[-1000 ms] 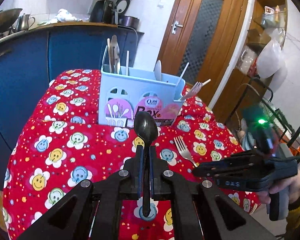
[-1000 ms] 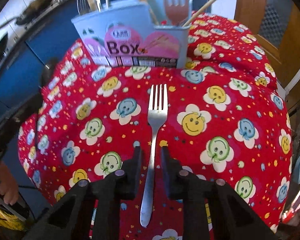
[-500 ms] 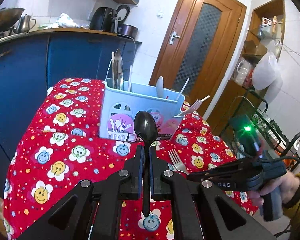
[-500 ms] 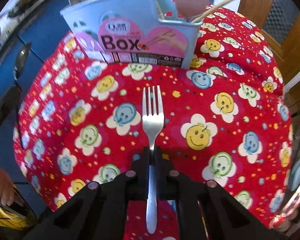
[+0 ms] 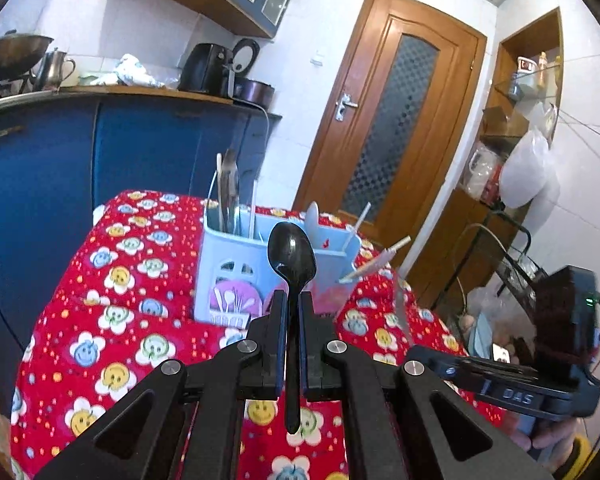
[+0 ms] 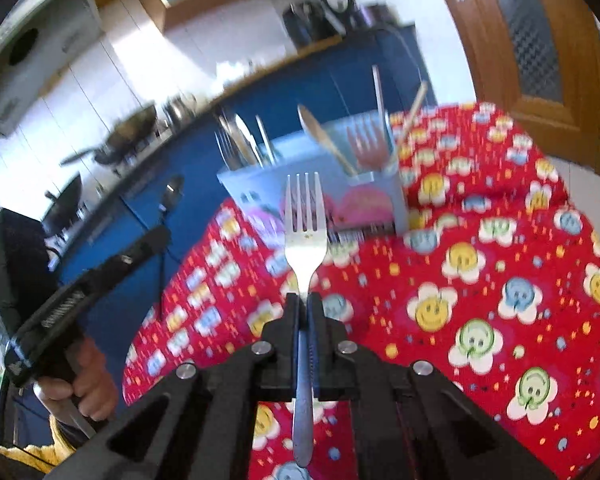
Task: Organize utensils
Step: 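Lift and carry the spoon with left tool while right tool carries the fork to the holder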
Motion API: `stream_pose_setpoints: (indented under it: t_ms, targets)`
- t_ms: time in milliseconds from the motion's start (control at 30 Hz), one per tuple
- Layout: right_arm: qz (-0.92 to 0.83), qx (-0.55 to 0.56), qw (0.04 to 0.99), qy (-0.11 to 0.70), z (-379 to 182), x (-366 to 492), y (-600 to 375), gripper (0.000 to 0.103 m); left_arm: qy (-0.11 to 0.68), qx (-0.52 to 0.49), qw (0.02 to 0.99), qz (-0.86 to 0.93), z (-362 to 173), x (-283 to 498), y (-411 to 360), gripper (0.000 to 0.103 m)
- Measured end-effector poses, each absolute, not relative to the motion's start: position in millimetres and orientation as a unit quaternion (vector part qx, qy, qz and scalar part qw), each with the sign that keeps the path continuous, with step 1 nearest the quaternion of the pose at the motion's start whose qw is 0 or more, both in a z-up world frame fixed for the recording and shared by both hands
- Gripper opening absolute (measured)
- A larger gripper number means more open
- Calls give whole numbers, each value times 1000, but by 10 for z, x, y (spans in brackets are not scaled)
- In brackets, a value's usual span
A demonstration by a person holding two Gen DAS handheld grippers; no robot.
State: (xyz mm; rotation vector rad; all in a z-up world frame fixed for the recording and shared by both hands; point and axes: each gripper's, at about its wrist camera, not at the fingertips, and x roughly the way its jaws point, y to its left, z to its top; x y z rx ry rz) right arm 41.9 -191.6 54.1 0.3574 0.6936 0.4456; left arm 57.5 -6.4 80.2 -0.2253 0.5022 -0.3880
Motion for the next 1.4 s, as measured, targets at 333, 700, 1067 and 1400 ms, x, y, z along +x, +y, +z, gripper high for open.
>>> stream_pose_setpoints:
  t_ms: [333,700,1067,1400]
  targets:
    - [200,165,940,223,938,681,-1868,6,196,-107,960,-171,1082,1035,-69,5]
    - [153,159,965,142,1197,1296,-1836,6,129,-98,979,-123,1111,1604,-146,5]
    - [108,101,981,122,993,1721,-1615,6,62,-50,996,-47,758,1773,-409,5]
    - [92,76,988,96,968,1760,-1647,5,74,-60,995,-37,628,1788,-352,5]
